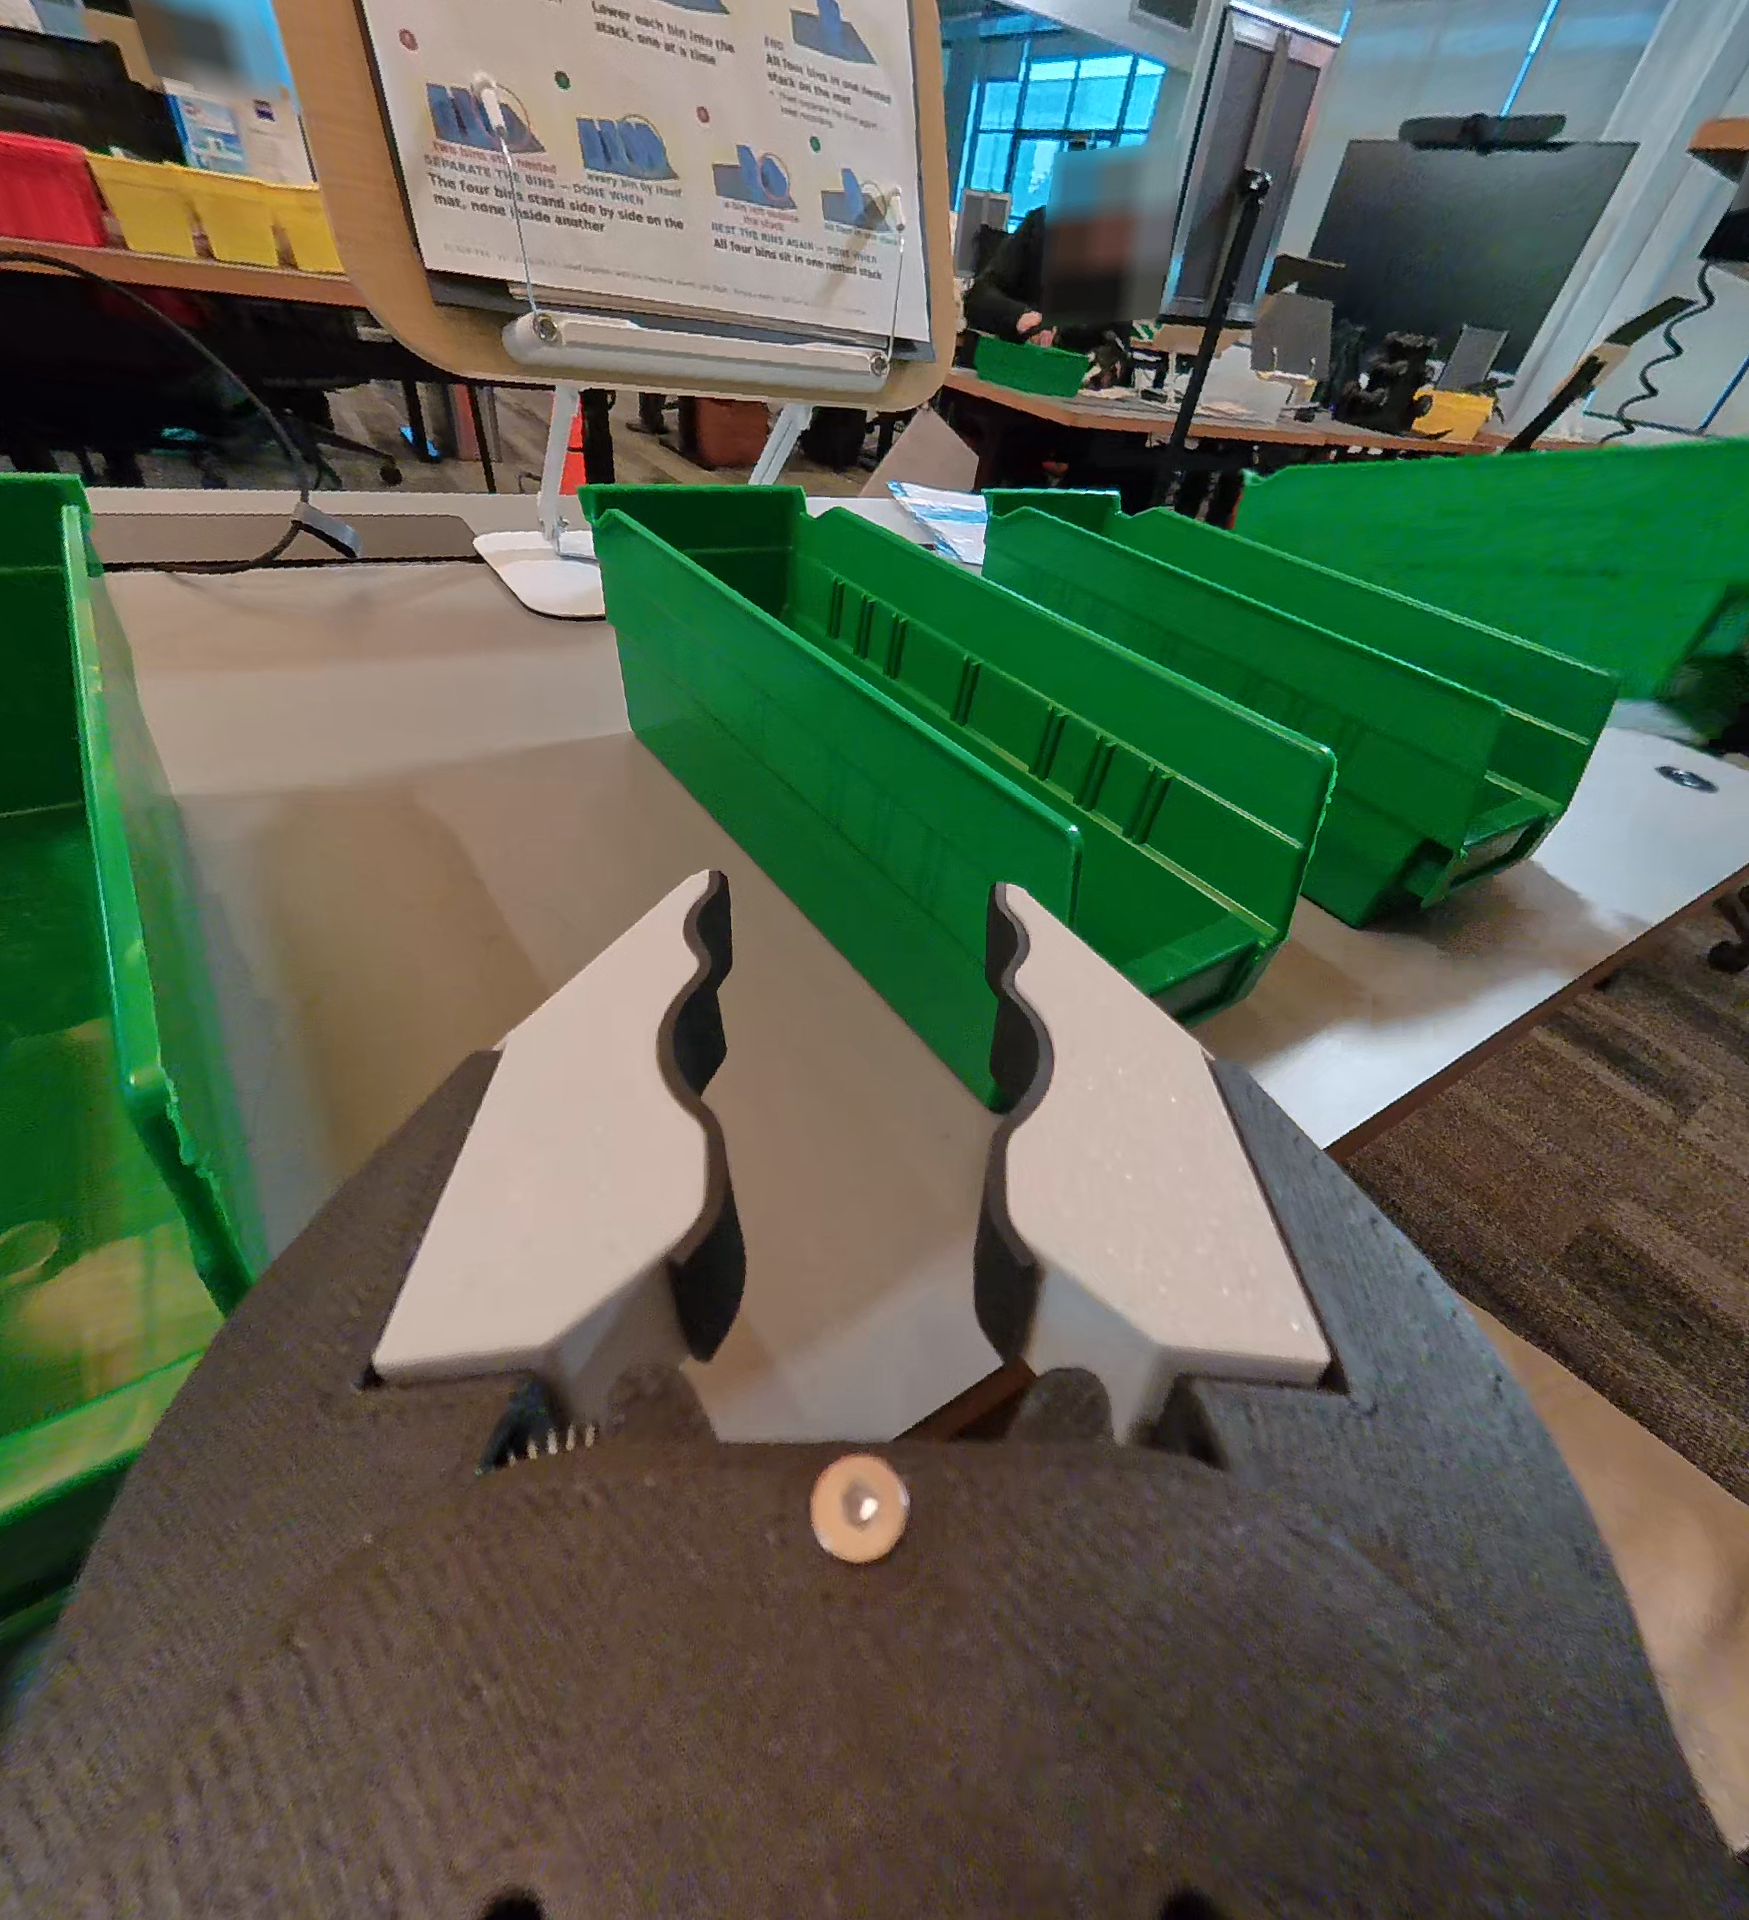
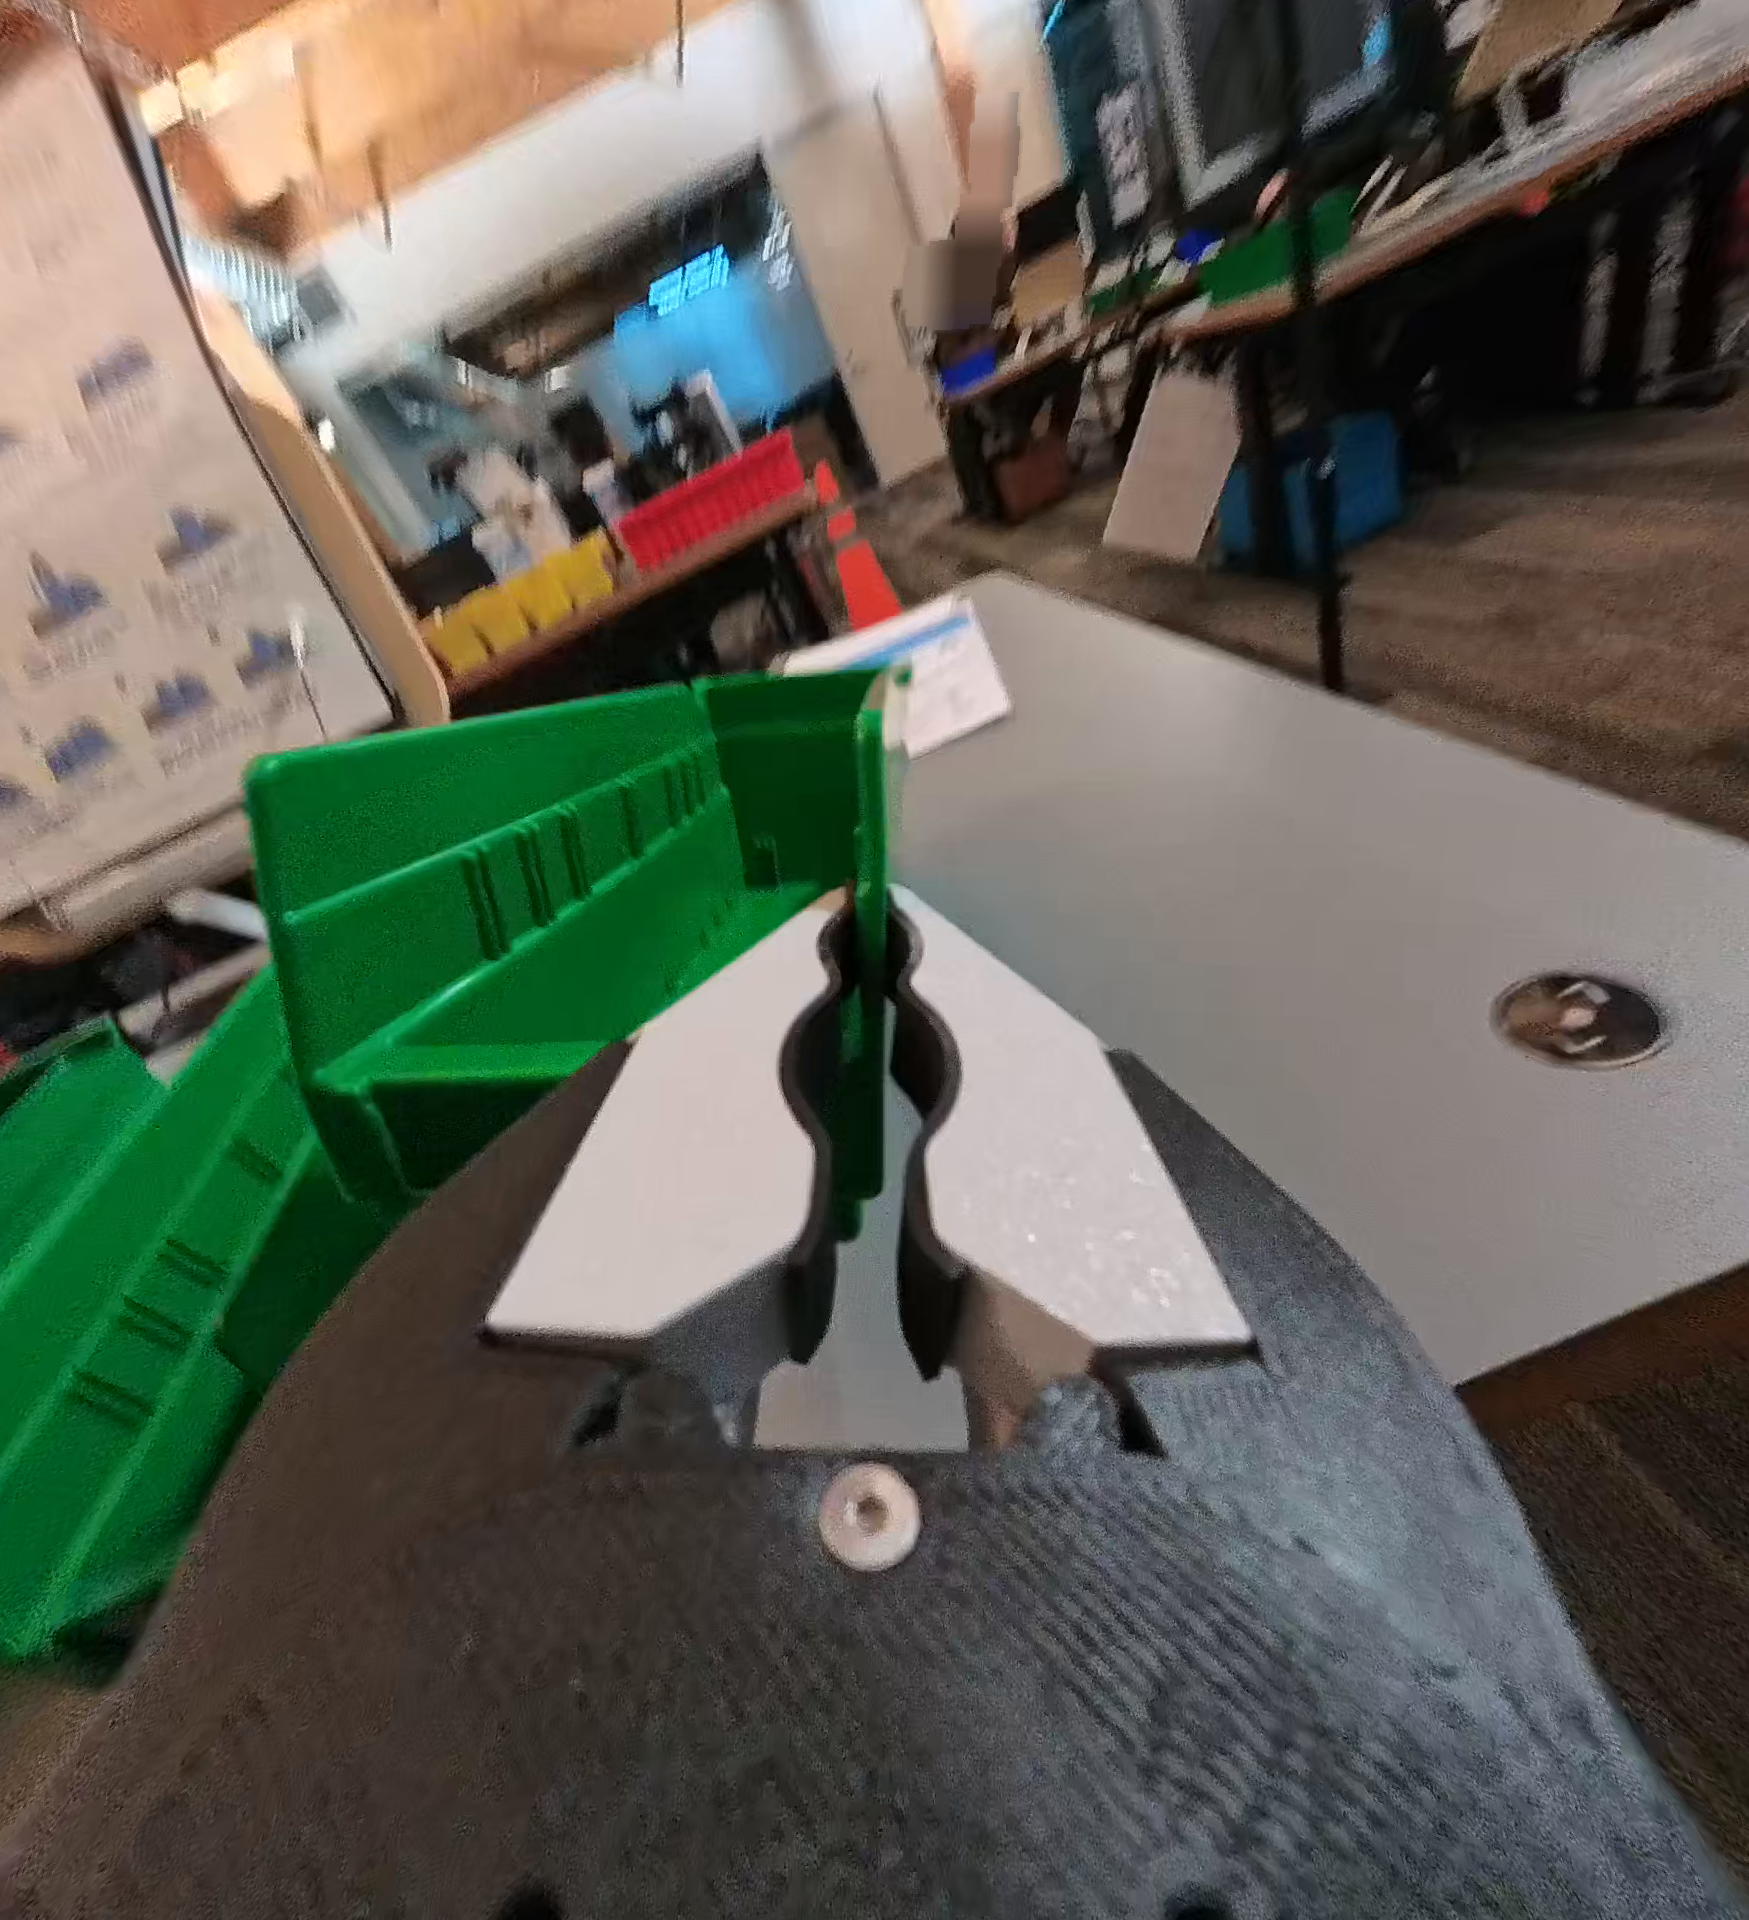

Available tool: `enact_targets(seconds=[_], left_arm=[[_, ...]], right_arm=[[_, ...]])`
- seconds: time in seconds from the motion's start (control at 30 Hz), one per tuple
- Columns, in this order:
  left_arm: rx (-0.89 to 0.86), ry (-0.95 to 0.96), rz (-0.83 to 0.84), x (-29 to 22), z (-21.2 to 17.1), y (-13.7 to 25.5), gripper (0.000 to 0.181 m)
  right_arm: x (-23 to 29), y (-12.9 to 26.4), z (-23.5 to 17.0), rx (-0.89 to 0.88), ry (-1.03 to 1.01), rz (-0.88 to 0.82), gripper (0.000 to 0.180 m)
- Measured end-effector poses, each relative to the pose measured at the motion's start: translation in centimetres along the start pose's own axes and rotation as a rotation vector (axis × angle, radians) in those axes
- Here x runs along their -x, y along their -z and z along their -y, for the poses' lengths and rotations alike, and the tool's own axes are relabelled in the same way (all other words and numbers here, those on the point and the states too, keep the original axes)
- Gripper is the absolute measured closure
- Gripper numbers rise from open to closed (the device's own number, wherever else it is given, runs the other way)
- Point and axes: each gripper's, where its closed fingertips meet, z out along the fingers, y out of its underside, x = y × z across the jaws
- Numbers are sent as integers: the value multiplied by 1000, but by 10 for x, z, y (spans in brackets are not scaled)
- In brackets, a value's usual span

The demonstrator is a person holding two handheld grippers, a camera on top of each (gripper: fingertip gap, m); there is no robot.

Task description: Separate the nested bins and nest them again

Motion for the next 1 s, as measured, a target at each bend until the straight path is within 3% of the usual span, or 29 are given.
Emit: enact_targets(seconds=[0.2,0.4,0.57,0.7,0.83,1.0], left_arm=[[-11,-4,-3,-3,2,0,135],[-150,36,-40,-28,31,11,138],[-117,132,-264,-100,37,20,135],[-60,180,-355,-149,29,27,114],[-86,278,-287,-144,33,31,97],[-99,528,-279,-115,35,28,105]], right_arm=[[24,38,54,-233,45,-15,179],[143,78,79,-376,174,259,180],[257,103,33,-271,228,541,180],[319,120,-25,-143,271,668,180],[351,136,-60,-162,494,690,180],[366,151,-73,-297,770,665,180]])
